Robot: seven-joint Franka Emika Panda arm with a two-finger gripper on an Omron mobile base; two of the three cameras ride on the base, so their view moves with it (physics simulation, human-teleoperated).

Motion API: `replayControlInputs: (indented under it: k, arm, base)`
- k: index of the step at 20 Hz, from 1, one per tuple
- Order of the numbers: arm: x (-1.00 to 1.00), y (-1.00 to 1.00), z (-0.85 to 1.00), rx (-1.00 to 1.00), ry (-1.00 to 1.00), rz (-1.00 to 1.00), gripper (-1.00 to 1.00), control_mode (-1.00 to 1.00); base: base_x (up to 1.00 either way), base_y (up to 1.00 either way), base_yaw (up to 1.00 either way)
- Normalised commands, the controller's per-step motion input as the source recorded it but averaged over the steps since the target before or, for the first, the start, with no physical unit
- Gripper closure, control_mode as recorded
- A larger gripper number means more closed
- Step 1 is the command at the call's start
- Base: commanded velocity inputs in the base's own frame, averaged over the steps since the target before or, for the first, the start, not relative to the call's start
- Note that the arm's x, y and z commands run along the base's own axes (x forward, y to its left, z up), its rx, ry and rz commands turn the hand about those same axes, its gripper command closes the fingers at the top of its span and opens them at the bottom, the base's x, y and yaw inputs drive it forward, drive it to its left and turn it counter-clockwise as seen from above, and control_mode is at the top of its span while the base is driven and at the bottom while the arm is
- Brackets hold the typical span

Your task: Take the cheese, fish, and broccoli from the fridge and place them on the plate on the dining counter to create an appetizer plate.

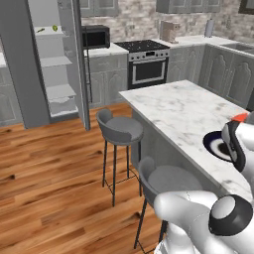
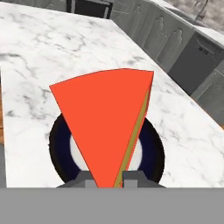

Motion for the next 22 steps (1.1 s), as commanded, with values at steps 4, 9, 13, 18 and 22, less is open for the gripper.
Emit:
replayControlInputs:
  k: [4,9,13,18,22]
  arm:
    - [0.0,-0.1,-0.17,0.16,0.01,-0.09,1.0,-1.0]
    - [0.0,-0.18,-0.14,0.13,0.14,-0.11,1.0,-1.0]
    - [0.0,-0.16,-0.26,0.09,0.13,-0.11,1.0,-1.0]
    - [0.03,-0.12,-0.31,0.03,0.07,-0.11,1.0,-1.0]
    - [0.11,-0.17,-0.4,0.0,0.01,-0.11,1.0,-1.0]
  base:
    - [0.0,0.0,0.0]
    - [0.0,0.0,0.0]
    - [0.0,0.0,0.0]
    - [0.0,0.0,0.0]
    - [0.0,0.0,0.0]
